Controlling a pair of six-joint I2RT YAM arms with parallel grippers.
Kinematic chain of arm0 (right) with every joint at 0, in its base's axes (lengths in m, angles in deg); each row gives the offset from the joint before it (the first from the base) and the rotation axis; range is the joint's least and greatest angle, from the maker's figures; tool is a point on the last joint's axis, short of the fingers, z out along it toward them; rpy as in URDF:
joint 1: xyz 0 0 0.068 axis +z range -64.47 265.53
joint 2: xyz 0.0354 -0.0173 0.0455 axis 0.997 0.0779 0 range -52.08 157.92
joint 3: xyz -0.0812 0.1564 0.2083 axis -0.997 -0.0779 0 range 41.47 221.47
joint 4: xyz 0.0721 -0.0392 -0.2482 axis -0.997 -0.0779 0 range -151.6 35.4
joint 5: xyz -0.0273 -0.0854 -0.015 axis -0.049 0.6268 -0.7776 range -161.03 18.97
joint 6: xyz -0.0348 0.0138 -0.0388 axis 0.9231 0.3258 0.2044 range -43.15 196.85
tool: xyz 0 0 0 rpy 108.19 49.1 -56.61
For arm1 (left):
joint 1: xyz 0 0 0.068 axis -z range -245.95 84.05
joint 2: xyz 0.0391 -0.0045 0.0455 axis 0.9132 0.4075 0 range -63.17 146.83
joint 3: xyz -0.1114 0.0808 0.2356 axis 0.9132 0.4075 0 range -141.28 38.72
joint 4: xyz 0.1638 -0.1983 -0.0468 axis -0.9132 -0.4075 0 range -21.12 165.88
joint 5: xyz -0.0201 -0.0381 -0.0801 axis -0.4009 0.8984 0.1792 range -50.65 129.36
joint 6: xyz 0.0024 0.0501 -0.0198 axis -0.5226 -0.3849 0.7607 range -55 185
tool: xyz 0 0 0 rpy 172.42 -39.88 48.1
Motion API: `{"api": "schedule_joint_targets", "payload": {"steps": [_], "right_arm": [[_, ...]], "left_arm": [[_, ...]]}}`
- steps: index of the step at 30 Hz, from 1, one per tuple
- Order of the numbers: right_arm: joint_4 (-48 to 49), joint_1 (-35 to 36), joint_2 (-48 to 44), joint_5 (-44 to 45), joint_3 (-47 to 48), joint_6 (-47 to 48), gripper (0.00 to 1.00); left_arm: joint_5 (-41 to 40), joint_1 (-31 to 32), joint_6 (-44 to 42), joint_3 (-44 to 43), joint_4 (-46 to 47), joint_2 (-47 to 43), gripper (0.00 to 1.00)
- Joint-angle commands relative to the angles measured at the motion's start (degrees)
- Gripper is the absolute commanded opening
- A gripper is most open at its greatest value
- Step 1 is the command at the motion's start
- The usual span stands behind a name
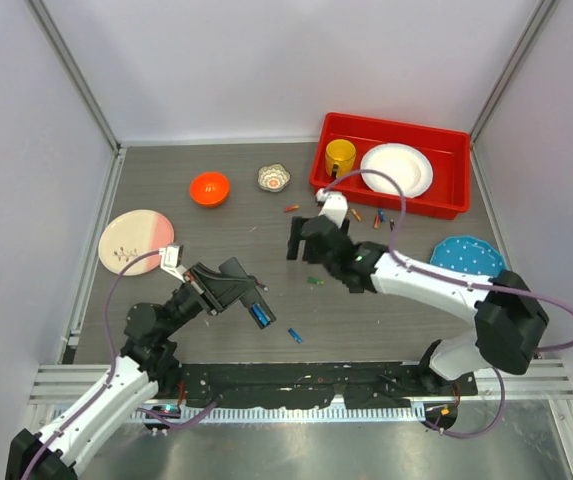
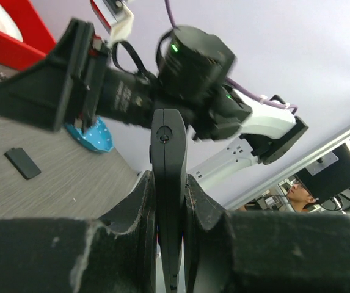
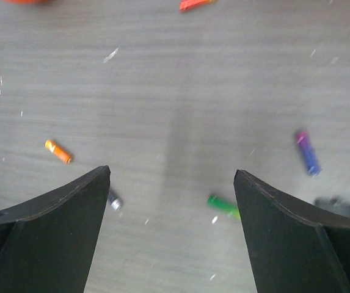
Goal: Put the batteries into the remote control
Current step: Adjust the battery at the center of the board.
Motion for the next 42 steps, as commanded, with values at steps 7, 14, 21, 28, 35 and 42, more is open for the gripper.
{"api": "schedule_joint_targets", "payload": {"steps": [7, 14, 21, 28, 35, 42], "right_arm": [[-25.05, 9.31, 11.26, 25.95, 7.06, -33.84, 0.89], [-23.58, 9.58, 15.14, 22.44, 7.07, -30.7, 0.87], [-19.7, 9.58, 16.72, 19.1, 5.49, -29.81, 0.85], [-16.89, 9.58, 18.22, 16.02, 4.7, -27.53, 0.82], [-16.1, 9.58, 18.48, 15.14, 2.85, -27.87, 0.77], [-16.01, 9.49, 19.01, 14.53, 2.23, -28.14, 0.74]], "left_arm": [[-0.41, -0.3, 1.17, 0.32, 2.35, 2.64, 0.0], [-0.41, -0.3, 0.65, 0.32, 0.16, 0.61, 0.0], [-0.5, -0.3, 0.65, 0.67, -0.72, -0.35, 0.0], [-0.68, -0.22, 0.73, 1.11, -1.16, -1.06, 0.0], [-0.77, -0.22, 0.82, 1.55, -1.25, -1.41, 0.0], [-0.94, -0.22, 0.82, 1.72, -1.16, -1.41, 0.0]]}}
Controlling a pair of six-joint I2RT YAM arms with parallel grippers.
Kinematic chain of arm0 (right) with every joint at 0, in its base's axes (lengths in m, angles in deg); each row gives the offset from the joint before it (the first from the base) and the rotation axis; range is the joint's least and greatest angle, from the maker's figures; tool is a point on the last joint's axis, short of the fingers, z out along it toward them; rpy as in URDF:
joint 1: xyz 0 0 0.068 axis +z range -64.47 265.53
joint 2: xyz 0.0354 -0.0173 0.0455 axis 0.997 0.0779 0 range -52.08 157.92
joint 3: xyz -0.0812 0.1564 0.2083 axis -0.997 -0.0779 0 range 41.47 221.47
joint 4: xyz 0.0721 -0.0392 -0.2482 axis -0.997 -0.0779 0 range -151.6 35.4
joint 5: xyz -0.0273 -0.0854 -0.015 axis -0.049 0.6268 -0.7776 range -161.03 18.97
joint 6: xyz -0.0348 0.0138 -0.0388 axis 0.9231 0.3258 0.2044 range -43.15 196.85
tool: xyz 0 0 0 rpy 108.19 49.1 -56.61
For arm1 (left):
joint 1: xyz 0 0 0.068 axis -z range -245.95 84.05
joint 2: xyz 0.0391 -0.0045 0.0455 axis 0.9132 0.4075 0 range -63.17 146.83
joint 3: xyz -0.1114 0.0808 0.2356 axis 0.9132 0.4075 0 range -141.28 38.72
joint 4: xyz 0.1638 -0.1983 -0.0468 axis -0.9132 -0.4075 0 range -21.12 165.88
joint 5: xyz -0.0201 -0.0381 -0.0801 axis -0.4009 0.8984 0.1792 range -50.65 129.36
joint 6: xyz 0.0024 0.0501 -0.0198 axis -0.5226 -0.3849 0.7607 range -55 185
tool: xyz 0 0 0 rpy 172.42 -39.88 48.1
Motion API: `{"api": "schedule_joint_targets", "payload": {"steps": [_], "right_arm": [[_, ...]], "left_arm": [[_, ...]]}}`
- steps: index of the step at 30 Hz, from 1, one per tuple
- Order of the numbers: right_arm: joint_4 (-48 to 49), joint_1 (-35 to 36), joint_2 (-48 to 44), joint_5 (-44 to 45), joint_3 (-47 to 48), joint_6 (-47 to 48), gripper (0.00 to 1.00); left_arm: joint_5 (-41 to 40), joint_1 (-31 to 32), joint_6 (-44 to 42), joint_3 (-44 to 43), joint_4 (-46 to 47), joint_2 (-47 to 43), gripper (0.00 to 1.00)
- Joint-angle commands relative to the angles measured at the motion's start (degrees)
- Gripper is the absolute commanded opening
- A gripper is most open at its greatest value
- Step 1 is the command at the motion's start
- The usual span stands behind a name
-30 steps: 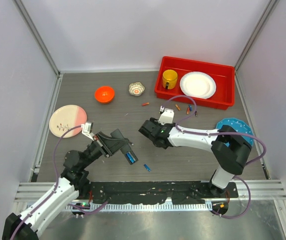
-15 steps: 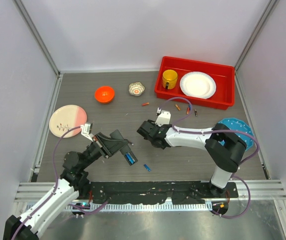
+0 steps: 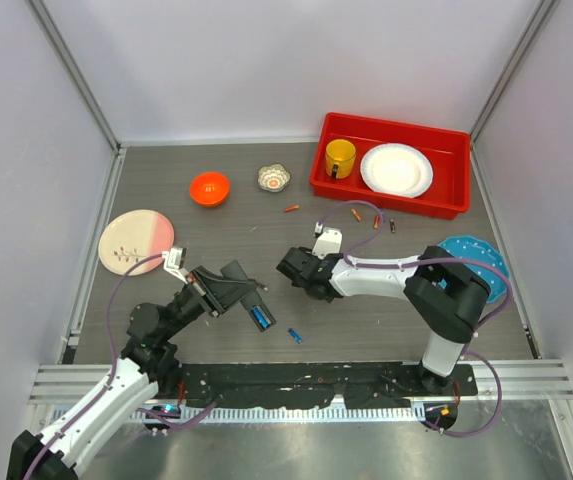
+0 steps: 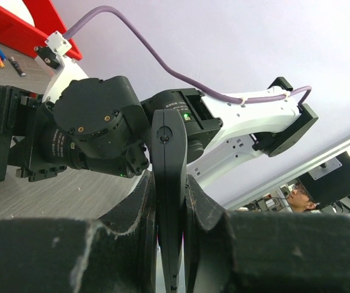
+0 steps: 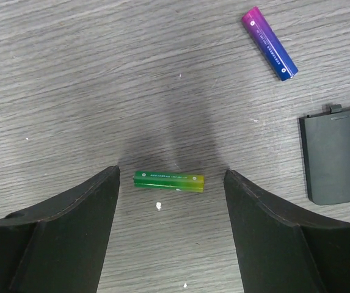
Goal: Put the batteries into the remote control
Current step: Adjust the battery at the center of the board.
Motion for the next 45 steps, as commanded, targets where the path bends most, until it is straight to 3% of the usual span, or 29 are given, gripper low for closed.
{"api": "schedule_joint_targets", "payload": {"steps": [1, 20, 29, 32, 34, 38, 39, 42, 43, 45], "right_arm": [[1.24, 0.26, 0.37, 0.84, -0.34, -0.56, 0.74], [2.03, 0.27, 1.77, -0.83, -1.4, -0.2, 0.63], [2.21, 0.88, 0.98, -1.44, -1.84, 0.06, 0.5], [1.86, 0.97, -0.33, -0.83, -2.1, 0.06, 0.43], [1.24, 0.97, -2.09, 1.09, -2.1, 0.76, 0.26], [3.7, 0.71, -7.71, 1.98, -0.27, 16.28, 0.01], [4.57, 0.53, -9.29, 1.03, 1.13, 27.11, 0.01], [8.0, -1.57, -11.84, -8.53, 2.29, 42.72, 0.01], [8.88, -3.06, -13.59, -11.69, 2.12, 52.08, 0.01], [12.56, -4.56, -15.18, -23.25, 0.28, 62.5, 0.01]], "left_arm": [[-0.53, -0.3, -0.23, 0.45, 1.63, -0.86, 0.0], [-0.97, -0.3, -0.05, 0.98, 1.46, -1.66, 0.0], [-1.14, -0.3, 0.04, 1.16, 1.63, -1.83, 0.0], [-1.14, -0.3, 0.3, 1.25, 1.55, -2.01, 0.0], [-0.97, -0.3, 0.39, 1.16, 1.46, -2.18, 0.0], [-0.61, -0.3, 0.3, 0.63, 0.41, -2.88, 0.0], [-0.61, -0.3, 0.21, 0.54, 0.06, -2.89, 0.0], [-0.61, -0.3, 0.04, 0.37, -0.73, -3.85, 0.0], [-0.7, -0.22, -0.05, 0.45, -1.0, -4.2, 0.0], [-0.87, -0.3, -0.05, 0.72, -1.44, -4.99, 0.0]]}}
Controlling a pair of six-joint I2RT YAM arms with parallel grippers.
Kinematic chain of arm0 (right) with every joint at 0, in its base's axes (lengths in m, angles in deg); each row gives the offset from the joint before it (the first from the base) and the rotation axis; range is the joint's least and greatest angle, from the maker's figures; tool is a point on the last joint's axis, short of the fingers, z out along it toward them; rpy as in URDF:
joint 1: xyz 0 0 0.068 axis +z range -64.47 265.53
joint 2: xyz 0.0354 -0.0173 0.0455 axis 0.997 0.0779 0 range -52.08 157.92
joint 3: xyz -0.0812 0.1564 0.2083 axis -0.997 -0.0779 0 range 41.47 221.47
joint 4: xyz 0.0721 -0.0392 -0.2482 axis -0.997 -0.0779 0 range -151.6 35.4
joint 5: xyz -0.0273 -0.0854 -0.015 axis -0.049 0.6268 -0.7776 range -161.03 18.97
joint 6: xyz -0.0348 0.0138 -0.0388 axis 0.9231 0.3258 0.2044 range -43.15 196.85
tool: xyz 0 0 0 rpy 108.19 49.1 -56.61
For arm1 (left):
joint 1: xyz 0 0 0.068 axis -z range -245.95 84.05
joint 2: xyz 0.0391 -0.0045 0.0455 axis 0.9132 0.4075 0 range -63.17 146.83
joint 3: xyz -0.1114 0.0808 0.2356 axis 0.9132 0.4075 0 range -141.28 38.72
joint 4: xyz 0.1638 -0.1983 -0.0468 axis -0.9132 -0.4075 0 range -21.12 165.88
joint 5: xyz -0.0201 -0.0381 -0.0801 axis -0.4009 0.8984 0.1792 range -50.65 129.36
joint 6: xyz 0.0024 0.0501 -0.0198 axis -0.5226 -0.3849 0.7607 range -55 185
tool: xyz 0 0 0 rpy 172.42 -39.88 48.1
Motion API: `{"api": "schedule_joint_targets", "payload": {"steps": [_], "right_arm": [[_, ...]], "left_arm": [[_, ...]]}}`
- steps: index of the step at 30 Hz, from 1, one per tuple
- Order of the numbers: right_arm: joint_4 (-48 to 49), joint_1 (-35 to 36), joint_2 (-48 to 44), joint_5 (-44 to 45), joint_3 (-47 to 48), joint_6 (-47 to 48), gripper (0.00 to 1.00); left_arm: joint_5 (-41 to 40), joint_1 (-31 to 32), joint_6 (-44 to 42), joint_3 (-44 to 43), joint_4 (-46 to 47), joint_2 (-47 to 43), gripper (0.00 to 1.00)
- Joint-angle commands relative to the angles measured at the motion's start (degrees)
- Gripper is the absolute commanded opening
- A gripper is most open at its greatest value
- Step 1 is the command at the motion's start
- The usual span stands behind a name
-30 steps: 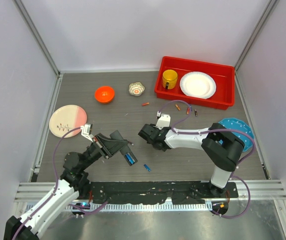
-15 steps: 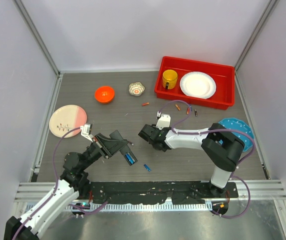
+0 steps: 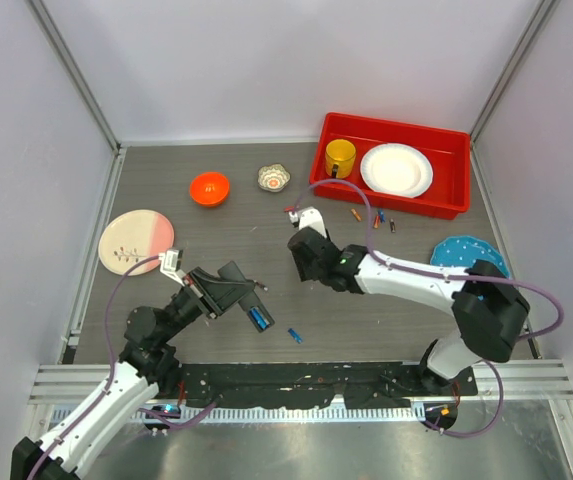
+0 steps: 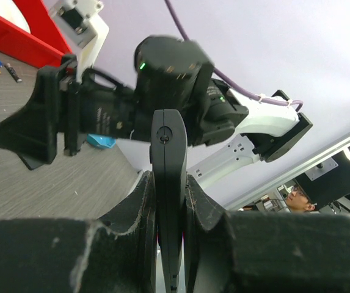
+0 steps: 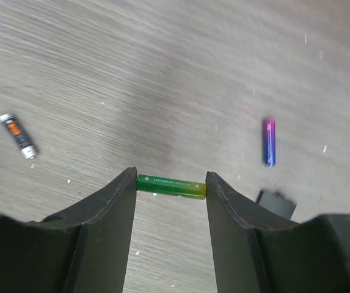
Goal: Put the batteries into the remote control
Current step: Adjust the battery at the center of the board.
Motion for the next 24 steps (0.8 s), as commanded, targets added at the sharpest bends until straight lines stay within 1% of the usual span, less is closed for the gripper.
{"api": "schedule_joint_targets", "payload": {"steps": [1, 2, 3, 4, 5, 7, 8, 10, 11, 16, 24], "right_arm": [[9.44, -3.99, -6.29, -19.16, -0.36, 37.96, 0.01], [12.33, -4.18, -6.74, -21.71, -2.81, 42.84, 0.01], [12.97, -4.27, -7.09, -26.78, -3.87, 48.02, 0.01], [13.06, -4.53, -7.61, -29.27, -4.76, 58.69, 0.01], [12.63, -4.97, -7.62, -31.73, -5.98, 62.54, 0.01], [9.91, -6.2, -6.92, -36.92, -5.3, 68.79, 0.01], [5.9, -8.29, -5.52, -38.86, -3.38, 72.21, 0.01], [0.96, -9.63, -3.67, -44.91, -1.35, 75.31, 0.01], [-2.63, -9.98, -2.36, -46.07, -0.12, 77.67, 0.01], [-2.67, -12.26, -1.73, -50.82, -1.95, 79.01, 0.01], [-0.92, -13.76, 0.47, -53.73, -5.73, 78.49, 0.01]], "left_arm": [[-0.5, -0.3, -0.16, 0.5, 0.26, -1.91, 0.0], [-0.59, -0.3, -0.16, 0.59, 0.26, -2.09, 0.01], [-0.6, -0.22, -0.16, 0.5, 0.35, -2.18, 0.0], [-0.51, -0.3, -0.16, 0.5, 0.44, -2.0, 0.0], [-0.33, -0.22, -0.07, 0.24, 0.61, -1.92, 0.0], [0.37, -0.3, -0.07, 0.06, 0.97, -1.48, 0.0], [0.55, -0.3, 0.02, -0.03, 1.05, -1.48, 0.0], [0.64, -0.3, 0.02, 0.06, 1.14, -1.82, 0.0], [0.55, -0.22, 0.02, 0.15, 1.05, -2.0, 0.0], [0.11, -0.3, -0.25, 0.59, -0.44, -3.41, 0.0], [-0.07, -0.22, -0.6, 0.5, -0.88, -2.88, 0.0]]}}
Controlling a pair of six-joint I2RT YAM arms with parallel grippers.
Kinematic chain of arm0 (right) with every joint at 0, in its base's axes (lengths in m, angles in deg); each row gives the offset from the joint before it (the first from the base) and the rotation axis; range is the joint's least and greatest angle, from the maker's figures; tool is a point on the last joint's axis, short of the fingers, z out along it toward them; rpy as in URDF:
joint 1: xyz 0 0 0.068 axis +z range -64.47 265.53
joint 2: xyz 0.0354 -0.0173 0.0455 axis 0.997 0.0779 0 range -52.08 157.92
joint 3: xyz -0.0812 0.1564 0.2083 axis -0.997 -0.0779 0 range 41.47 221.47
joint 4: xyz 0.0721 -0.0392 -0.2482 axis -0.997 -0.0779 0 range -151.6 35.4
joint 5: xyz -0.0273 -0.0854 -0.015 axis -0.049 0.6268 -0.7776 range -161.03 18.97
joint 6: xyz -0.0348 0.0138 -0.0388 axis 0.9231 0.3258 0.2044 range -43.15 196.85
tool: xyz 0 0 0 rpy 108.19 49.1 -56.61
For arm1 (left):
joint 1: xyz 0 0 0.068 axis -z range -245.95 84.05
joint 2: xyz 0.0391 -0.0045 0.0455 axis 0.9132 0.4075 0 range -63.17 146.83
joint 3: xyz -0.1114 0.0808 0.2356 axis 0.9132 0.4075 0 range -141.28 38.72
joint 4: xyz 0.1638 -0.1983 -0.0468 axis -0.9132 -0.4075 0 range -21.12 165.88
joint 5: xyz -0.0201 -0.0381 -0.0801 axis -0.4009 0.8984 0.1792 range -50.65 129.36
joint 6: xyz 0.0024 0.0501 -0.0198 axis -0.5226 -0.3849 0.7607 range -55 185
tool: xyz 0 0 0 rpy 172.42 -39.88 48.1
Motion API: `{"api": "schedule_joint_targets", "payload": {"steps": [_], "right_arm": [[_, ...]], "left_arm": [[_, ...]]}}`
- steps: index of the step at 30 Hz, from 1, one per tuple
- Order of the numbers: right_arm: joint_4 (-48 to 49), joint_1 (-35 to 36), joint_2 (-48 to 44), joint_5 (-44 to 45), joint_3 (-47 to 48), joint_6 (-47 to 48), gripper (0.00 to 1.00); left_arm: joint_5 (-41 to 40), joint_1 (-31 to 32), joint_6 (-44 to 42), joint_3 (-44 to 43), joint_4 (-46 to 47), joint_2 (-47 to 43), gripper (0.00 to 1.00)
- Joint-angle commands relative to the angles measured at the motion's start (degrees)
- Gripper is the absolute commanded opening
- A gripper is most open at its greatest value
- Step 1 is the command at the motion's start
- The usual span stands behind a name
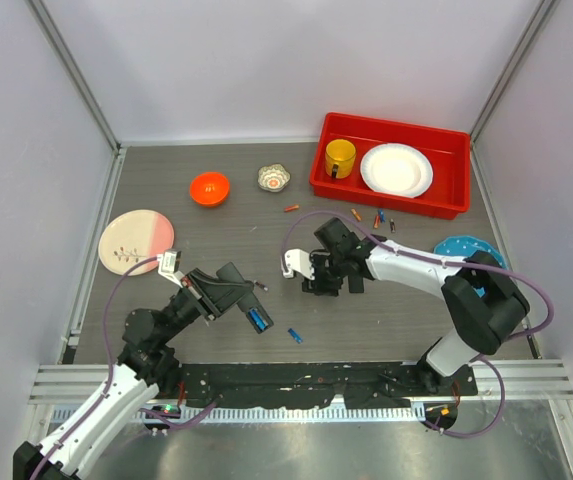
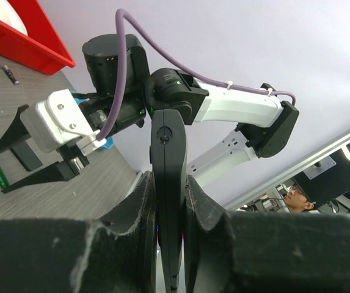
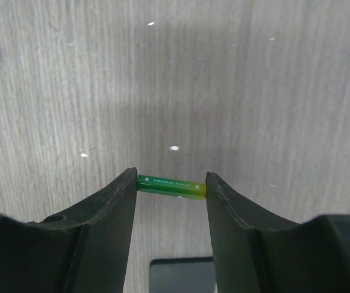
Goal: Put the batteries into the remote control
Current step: Adjust the battery at the center of the board, then pick up the battery from the center of the board.
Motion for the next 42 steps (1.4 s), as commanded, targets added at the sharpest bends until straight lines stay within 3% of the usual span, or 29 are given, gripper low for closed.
{"api": "schedule_joint_targets", "payload": {"steps": [1, 9, 12, 16, 19, 26, 30, 33, 37, 40, 42], "right_arm": [[1.14, -0.76, 0.71, -3.89, -1.99, 1.81, 0.01], [3.69, -0.76, 1.24, -1.79, -4.19, 0.76, 0.03], [5.1, -0.85, 0.97, -0.82, -4.89, -0.56, 0.14], [7.03, -0.84, 0.45, 0.58, -5.86, -2.14, 0.55], [8.17, -0.84, -0.08, 1.11, -6.13, -3.55, 0.67], [8.53, -0.84, -2.63, 2.17, -3.49, -5.92, 0.85], [12.98, -0.76, -7.72, 4.71, -0.33, -11.18, 0.88], [15.82, 0.12, -11.77, 14.86, 4.84, -25.82, 0.89], [9.33, -1.28, -12.21, 28.26, 14.86, -58.55, 0.89], [12.73, -6.63, -13.0, 11.69, 11.92, -69.68, 0.89], [14.42, -6.91, -13.88, 14.02, 9.79, -80.86, 0.89]], "left_arm": [[-0.07, -0.22, -0.49, 0.44, 1.09, 0.48, 0.0], [-0.42, -0.3, -0.4, 0.52, 0.65, -0.04, 0.0], [-0.59, -0.22, -0.4, 0.61, 0.38, -0.31, 0.0], [-0.6, -0.3, -0.4, 0.79, 0.21, -0.57, 0.0], [-0.51, -0.3, -0.31, 0.88, 0.21, -0.66, 0.0], [-0.42, -0.22, -0.49, 0.88, 0.12, -0.57, 0.01], [-0.51, -0.22, -0.58, 0.61, -0.23, -0.74, 0.0], [-0.68, -0.3, -0.84, 0.44, -1.28, -1.01, 0.0], [-1.39, -0.22, -1.19, 0.44, -1.64, -0.66, 0.0], [-1.91, -0.3, -1.28, 0.52, -1.11, 0.57, 0.0], [-2.0, -0.22, -1.28, 0.61, -0.5, 1.45, 0.0]]}}
